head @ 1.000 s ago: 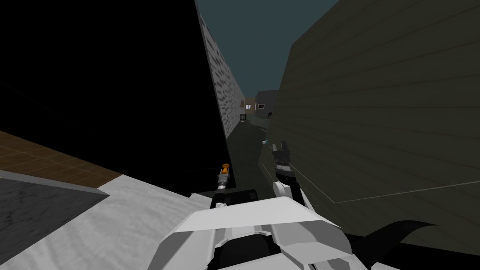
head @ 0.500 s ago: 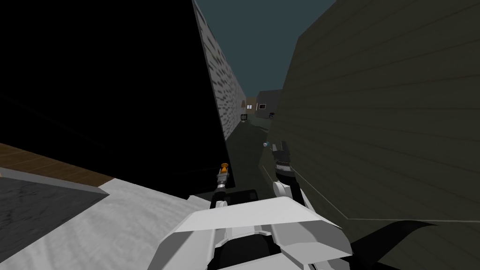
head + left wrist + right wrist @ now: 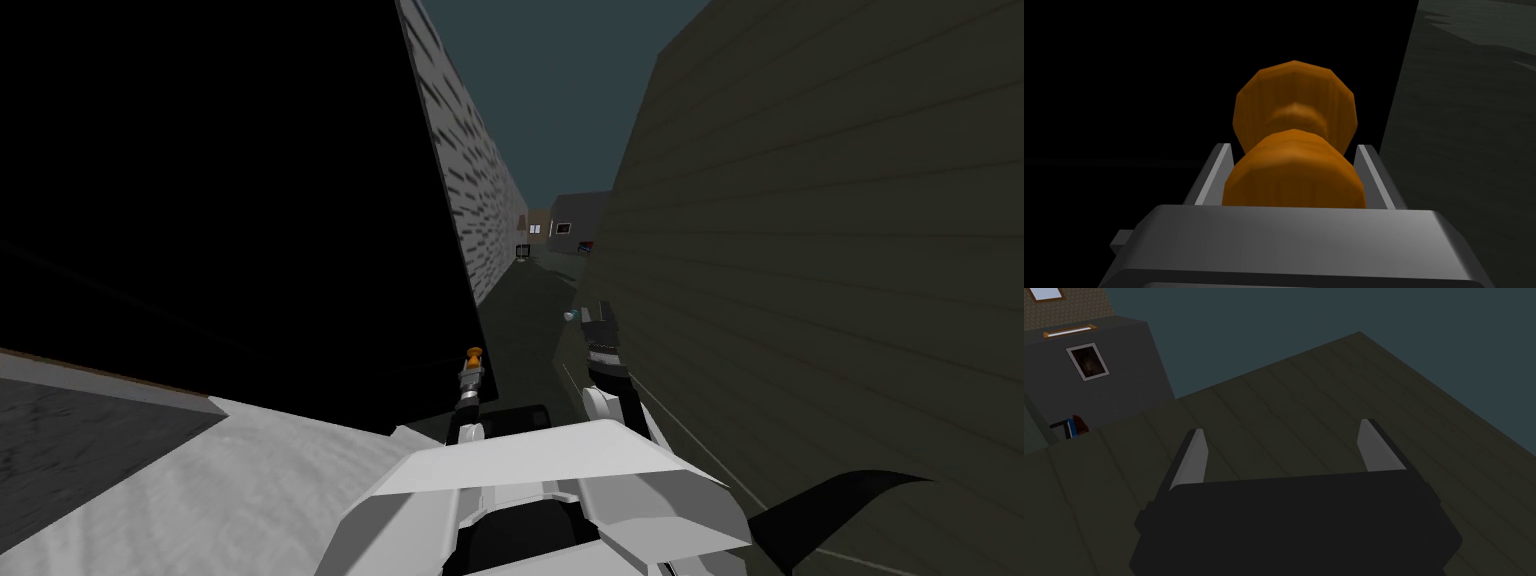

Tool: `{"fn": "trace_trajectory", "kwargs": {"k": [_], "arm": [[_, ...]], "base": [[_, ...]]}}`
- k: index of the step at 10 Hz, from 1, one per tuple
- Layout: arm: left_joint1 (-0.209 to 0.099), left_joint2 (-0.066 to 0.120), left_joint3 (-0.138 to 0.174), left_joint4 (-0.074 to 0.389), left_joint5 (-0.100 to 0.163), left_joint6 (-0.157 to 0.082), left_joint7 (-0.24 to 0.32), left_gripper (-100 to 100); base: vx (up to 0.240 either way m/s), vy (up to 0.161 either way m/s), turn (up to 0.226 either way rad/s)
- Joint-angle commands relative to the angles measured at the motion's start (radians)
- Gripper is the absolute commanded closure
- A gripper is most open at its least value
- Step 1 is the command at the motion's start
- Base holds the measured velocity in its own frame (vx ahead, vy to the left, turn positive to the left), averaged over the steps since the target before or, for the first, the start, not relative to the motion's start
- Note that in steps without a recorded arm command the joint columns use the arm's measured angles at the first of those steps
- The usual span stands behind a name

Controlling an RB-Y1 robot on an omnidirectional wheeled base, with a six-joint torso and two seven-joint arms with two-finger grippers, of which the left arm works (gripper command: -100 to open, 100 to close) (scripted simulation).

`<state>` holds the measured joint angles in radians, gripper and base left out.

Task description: Push the door open

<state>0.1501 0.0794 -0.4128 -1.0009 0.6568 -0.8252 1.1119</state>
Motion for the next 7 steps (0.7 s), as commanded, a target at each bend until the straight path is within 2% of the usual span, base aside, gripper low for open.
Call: {"fn": "trace_trajectory", "kwargs": {"k": [1, 4, 5, 6, 7], "arm": [[-0.016, -0.008, 0.031, 0.018, 0.007, -0.02, -0.002, 100], [-0.022, -0.023, 0.058, 0.029, 0.014, -0.023, -0.011, 100], [-0.024, -0.022, 0.051, 0.038, 0.012, -0.022, -0.006, 100], [-0.028, -0.014, 0.068, 0.04, 0.02, -0.026, -0.011, 100], [-0.029, -0.013, 0.072, 0.04, 0.021, -0.026, -0.012, 100]], "base": [[0.185, -0.077, 0.06], [0.171, -0.067, 0.049], [0.074, -0.026, 0.019], [0.128, -0.024, 0.028], [0.167, -0.024, 0.036]]}}
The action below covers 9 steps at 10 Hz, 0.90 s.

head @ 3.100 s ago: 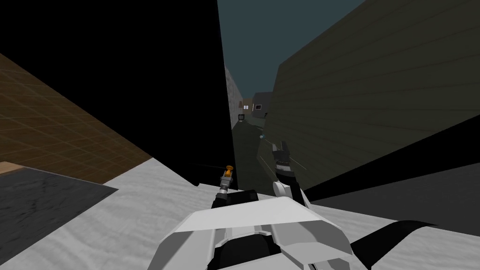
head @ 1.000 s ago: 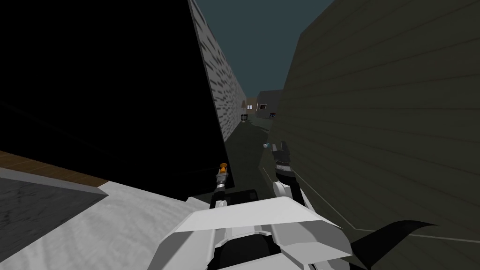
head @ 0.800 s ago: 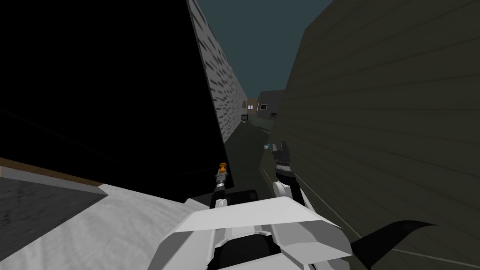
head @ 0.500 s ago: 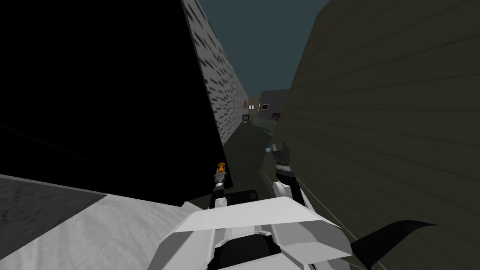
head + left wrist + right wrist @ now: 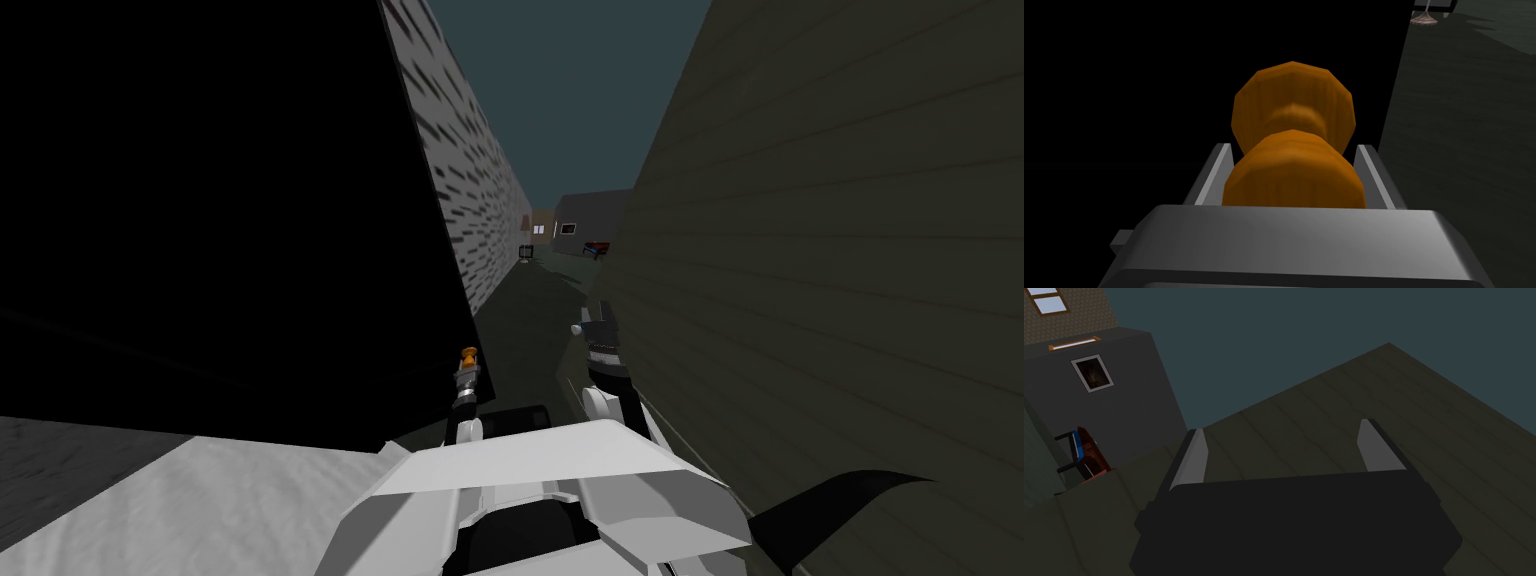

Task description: Push the door open

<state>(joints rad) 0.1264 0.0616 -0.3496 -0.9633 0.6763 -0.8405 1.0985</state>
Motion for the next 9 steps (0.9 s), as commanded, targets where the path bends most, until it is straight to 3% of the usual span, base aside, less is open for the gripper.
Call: {"fn": "trace_trajectory", "kwargs": {"k": [1, 9], "arm": [[-0.007, 0.01, 0.02, 0.005, 0.007, -0.013, -0.002, 100], [-0.02, 0.022, 0.113, 0.02, 0.049, -0.029, -0.028, 100]], "base": [[0.178, -0.024, 0.043], [0.204, -0.029, 0.059]]}}
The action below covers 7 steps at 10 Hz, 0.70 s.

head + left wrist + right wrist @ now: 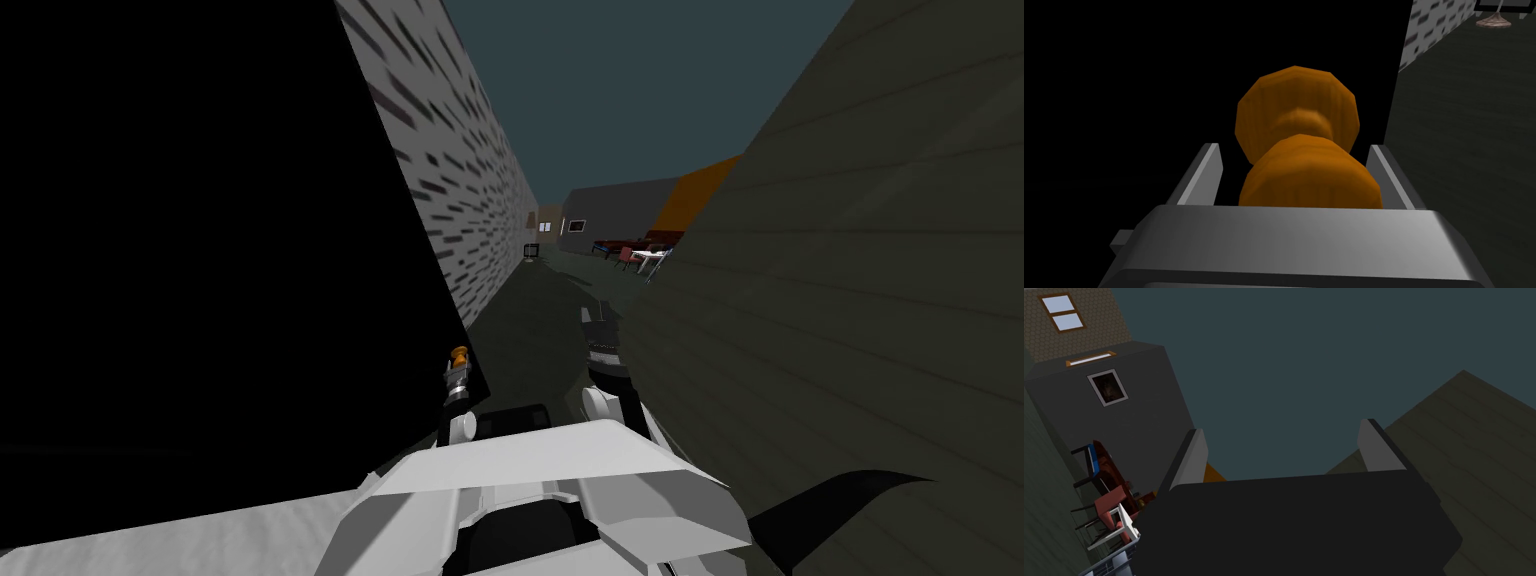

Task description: Push the door open

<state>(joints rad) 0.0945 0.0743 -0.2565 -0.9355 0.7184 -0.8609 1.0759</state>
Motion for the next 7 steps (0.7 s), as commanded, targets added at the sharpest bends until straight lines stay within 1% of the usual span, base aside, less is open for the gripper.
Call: {"fn": "trace_trajectory", "kwargs": {"k": [1, 2, 3, 5, 7], "arm": [[0.01, 0.008, 0.033, -0.006, 0.013, -0.011, -0.009, 100], [0.009, 0.008, 0.04, -0.005, 0.016, -0.013, -0.011, 100], [0.009, 0.008, 0.04, -0.005, 0.016, -0.013, -0.011, 100], [0.005, 0.003, 0.066, 0.0, 0.028, -0.017, -0.018, 100], [0.003, 0.0, 0.079, 0.002, 0.034, -0.02, -0.022, 100]], "base": [[0.19, -0.023, 0.071], [0.168, -0.045, 0.057], [0.092, -0.019, 0.015], [0.113, -0.019, 0.033], [0.142, -0.033, 0.071]]}}
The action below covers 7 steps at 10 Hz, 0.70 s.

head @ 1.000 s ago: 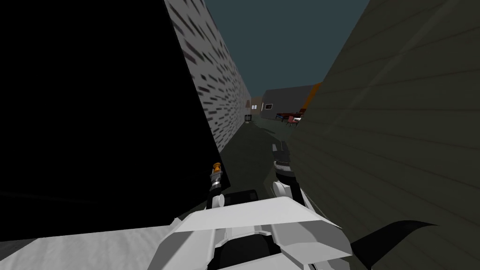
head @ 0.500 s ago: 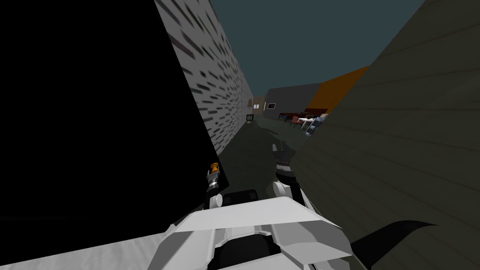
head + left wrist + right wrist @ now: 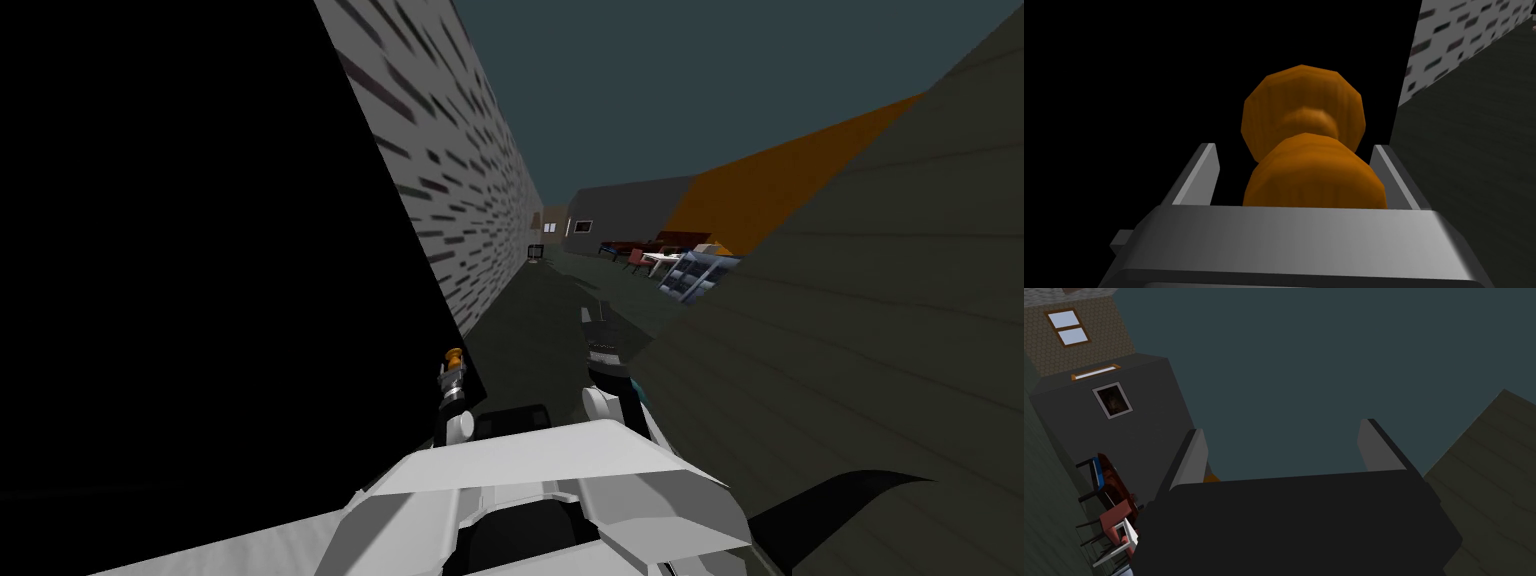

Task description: Push the door open

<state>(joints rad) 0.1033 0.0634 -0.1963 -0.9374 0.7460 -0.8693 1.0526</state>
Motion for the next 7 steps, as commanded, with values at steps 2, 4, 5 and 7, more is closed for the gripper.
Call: {"fn": "trace_trajectory", "kwargs": {"k": [2, 4, 5, 7], "arm": [[-0.008, 0.005, 0.037, 0.007, 0.015, -0.014, -0.004, 100], [-0.012, -0.004, 0.06, 0.01, 0.025, -0.019, -0.01, 100], [-0.013, -0.009, 0.07, 0.012, 0.03, -0.02, -0.013, 100], [-0.016, -0.023, 0.092, 0.016, 0.04, -0.024, -0.019, 100]], "base": [[0.134, -0.007, 0.034], [0.165, -0.037, 0.067], [0.171, -0.036, 0.073], [0.203, -0.047, 0.055]]}}
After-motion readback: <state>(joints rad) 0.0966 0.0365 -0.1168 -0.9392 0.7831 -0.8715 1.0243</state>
